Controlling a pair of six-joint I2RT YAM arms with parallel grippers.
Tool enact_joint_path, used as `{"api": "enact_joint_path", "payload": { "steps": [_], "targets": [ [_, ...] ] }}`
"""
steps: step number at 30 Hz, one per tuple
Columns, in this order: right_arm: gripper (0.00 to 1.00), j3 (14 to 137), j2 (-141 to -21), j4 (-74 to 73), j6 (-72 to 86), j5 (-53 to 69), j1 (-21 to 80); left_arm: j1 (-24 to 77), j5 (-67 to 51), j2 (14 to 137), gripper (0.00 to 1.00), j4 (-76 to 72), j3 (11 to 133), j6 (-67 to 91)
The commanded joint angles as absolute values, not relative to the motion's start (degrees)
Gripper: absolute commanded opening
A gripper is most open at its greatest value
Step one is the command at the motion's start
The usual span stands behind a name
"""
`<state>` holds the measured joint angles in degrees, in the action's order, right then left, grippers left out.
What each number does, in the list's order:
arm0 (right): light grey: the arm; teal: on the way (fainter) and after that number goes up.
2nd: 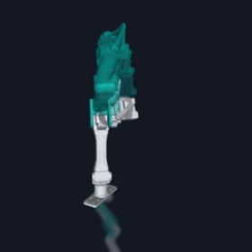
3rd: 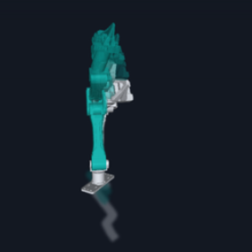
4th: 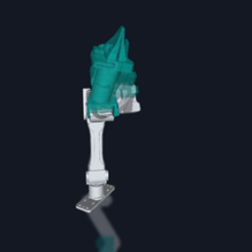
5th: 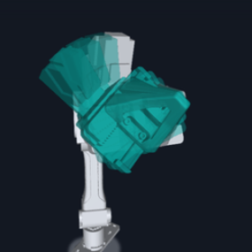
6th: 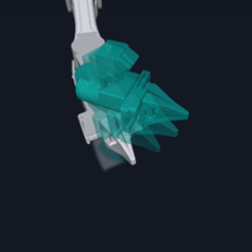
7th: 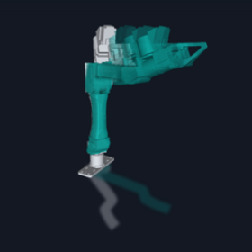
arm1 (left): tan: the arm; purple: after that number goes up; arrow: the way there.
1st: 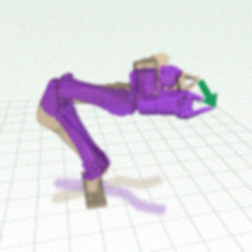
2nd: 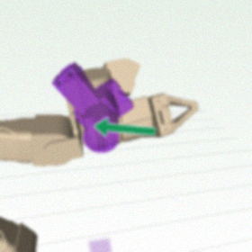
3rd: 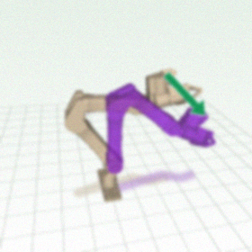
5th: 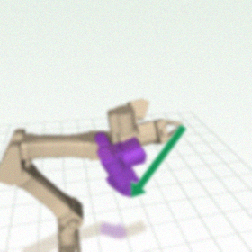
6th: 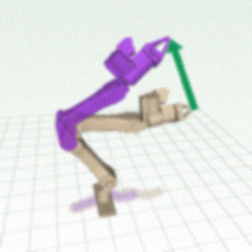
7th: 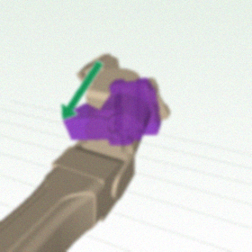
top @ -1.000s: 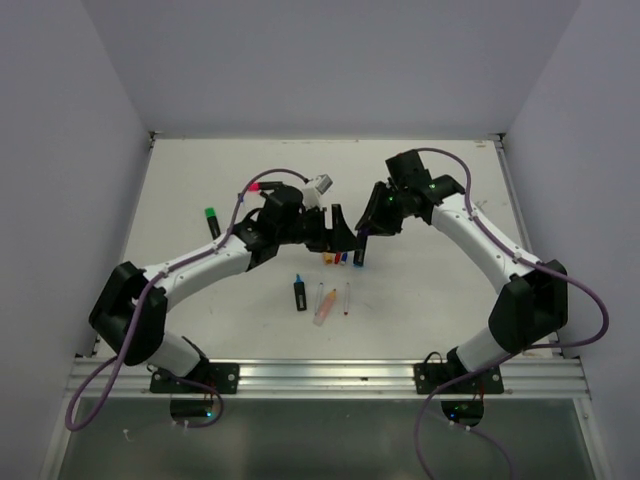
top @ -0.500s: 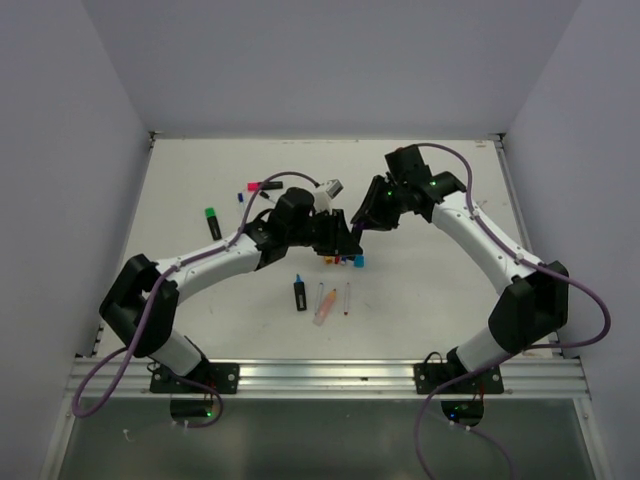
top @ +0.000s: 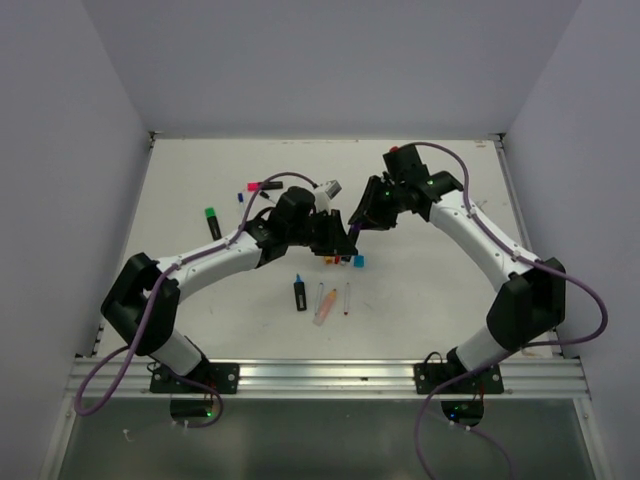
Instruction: Open the pen caps
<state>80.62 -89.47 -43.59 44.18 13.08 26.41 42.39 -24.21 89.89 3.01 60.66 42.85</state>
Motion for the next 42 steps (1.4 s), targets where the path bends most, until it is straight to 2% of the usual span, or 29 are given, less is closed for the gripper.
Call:
{"api": "enact_joint_path", "payload": {
  "steps": [1, 7, 16, 18, 19, 20, 21, 25, 27, 28, 31, 33, 37, 39, 40, 41, 42],
  "targets": [
    [0.33, 83.32, -91.57, -43.50, 42.54, 17.14, 27.07, 42.19, -23.12, 88.51, 0.00, 3.69, 63.89, 40.96],
    [0.43, 84.11, -93.07, -43.42, 41.92, 16.61, 27.16, 42.19, -20.48, 89.47, 0.00, 8.08, 66.53, 40.52],
    [0.39, 85.87, -94.92, -44.38, 40.43, 13.01, 27.33, 42.19, -18.55, 90.53, 0.00, 10.54, 67.41, 40.25],
    [0.31, 86.57, -95.62, -44.47, 39.91, 12.66, 27.33, 42.19, -18.46, 90.62, 0.00, 11.07, 67.59, 40.34],
    [0.24, 86.75, -95.80, -44.56, 39.82, 12.22, 27.33, 42.19, -18.20, 90.70, 0.00, 11.60, 67.76, 40.52],
    [0.08, 87.01, -96.15, -44.82, 39.64, 12.04, 27.33, 42.19, -18.02, 90.96, 0.00, 11.86, 67.85, 40.69],
    [0.01, 87.27, -96.41, -44.91, 39.29, 11.78, 27.42, 42.19, -18.02, 91.05, 0.00, 12.04, 67.94, 40.78],
    [0.00, 86.93, -97.03, -43.78, 36.48, 11.16, 27.69, 42.19, -22.99, 92.11, 0.00, 11.26, 69.61, 41.31],
    [0.00, 84.83, -96.68, -41.67, 34.20, 14.75, 27.25, 41.14, -29.06, 91.94, 0.00, 5.83, 67.07, 42.62],
    [0.00, 83.60, -95.90, -38.27, 34.10, 19.64, 26.72, 40.35, -36.49, 90.63, 0.00, -4.99, 65.06, 46.80],
    [0.00, 77.79, -94.83, -30.17, 34.63, 29.07, 24.44, 35.70, -46.55, 88.08, 0.00, -31.87, 52.94, 61.37],
    [0.00, 75.60, -93.78, -27.44, 34.19, 34.78, 23.47, 32.70, -47.02, 85.70, 0.00, -34.09, 50.10, 62.66],
    [0.00, 68.48, -91.06, -9.38, 42.61, 44.54, 21.45, 30.59, -50.18, 85.69, 0.00, -47.09, 46.67, 70.13],
    [0.00, 64.61, -90.44, -0.41, 48.67, 47.45, 20.83, 30.59, -49.84, 85.69, 0.00, -46.06, 46.50, 69.88],
    [0.00, 64.08, -90.18, -0.87, 49.47, 46.42, 20.83, 30.59, -49.40, 85.69, 0.00, -43.36, 47.02, 68.65],
    [0.00, 65.55, -90.18, -3.92, 46.52, 44.67, 20.83, 30.59, -48.18, 85.35, 0.00, -37.67, 48.24, 65.77],
    [0.00, 67.31, -90.00, -8.39, 43.71, 37.69, 21.00, 30.67, -45.99, 84.73, 0.00, -21.09, 52.52, 56.52]
  ]
}}
